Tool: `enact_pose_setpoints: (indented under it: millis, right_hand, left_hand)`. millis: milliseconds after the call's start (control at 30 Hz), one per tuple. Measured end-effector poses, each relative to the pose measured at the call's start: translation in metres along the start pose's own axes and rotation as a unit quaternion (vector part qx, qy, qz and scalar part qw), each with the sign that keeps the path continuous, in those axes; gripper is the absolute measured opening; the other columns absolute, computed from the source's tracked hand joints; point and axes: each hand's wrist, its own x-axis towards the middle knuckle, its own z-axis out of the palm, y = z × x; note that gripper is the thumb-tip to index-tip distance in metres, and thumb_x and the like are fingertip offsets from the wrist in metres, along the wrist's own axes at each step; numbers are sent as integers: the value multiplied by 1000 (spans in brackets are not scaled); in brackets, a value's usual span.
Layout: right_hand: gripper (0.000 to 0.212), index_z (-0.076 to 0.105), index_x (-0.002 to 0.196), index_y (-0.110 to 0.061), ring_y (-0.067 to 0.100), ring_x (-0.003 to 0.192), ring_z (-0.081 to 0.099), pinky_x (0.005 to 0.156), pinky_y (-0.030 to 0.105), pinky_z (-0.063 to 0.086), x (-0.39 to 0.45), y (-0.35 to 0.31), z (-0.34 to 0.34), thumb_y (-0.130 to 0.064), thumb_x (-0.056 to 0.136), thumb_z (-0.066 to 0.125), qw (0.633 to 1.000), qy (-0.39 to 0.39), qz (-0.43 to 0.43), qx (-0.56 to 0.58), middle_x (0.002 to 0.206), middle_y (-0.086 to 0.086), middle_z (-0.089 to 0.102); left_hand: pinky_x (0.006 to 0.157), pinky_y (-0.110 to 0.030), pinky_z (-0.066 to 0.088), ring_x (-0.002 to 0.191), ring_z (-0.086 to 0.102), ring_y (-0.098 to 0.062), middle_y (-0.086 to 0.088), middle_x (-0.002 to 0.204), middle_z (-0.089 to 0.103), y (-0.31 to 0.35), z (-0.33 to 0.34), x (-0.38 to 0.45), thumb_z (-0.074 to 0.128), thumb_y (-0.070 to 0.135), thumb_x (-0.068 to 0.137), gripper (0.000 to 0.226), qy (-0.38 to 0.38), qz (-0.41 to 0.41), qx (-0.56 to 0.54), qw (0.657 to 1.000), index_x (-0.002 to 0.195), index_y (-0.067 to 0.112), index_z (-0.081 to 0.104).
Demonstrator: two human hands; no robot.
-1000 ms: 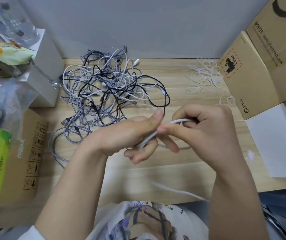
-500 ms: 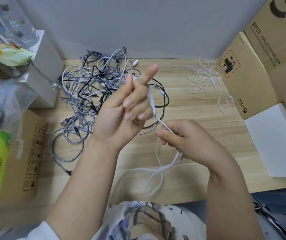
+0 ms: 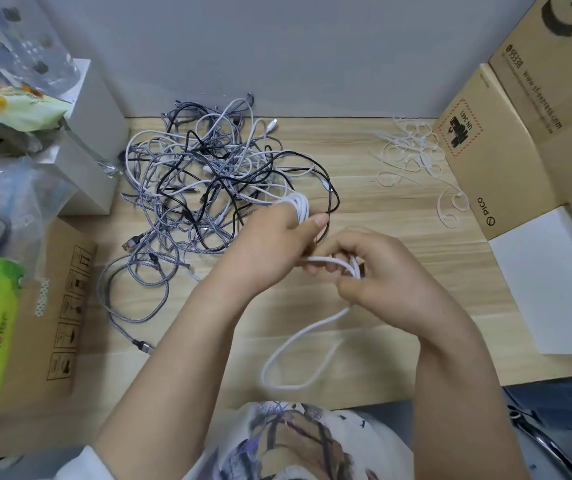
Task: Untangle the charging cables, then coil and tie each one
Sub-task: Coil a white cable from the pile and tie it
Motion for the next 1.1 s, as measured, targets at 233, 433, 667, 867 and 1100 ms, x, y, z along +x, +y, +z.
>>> enact_pose_setpoints:
  millis: [233,433,667,867,1100]
  right_hand:
    - [39,56,80,-23,12,61,56,59,28,46,-1,11,-12,10,70,73,980,76,48,177,77,-4,47]
    - [31,56,80,-13,10,53,62,63,24,54,0,13,-13,16,76,65,971,83,55,219,75,-1,55]
    - [33,65,76,-22,6,57,57,62,16,46,8,19,-4,11,80,64,985,68,48,152,69,-3,66]
    - [11,68,78,-22,5,78,61,73,21,47,7,10,7,-16,82,60,982,-32,-15,188,77,-9,70]
    - [51,57,59,-13,6,64,49,66,12,40,8,8,1,-62,73,63,967,62,1,245,62,-7,53]
  left_hand:
    - [48,-16,38,50,50,-7,7,51,57,-7,-6,-6,66,15,88,14,-128,-3,-64,990,92,2,61]
    - [48,-10,33,47,46,2,13,46,53,-12,-9,-6,63,5,87,7,-104,0,-65,992,94,4,66]
    - [68,-28,40,70,50,-21,-22,71,53,-9,-6,-7,63,21,79,15,-73,37,-196,977,93,18,66]
    - [52,-14,41,48,49,-1,13,50,54,-6,6,0,56,4,92,10,55,32,-227,972,99,5,63]
    - [55,-18,35,50,44,0,11,53,52,-22,2,2,57,14,93,15,108,20,-88,990,83,11,68]
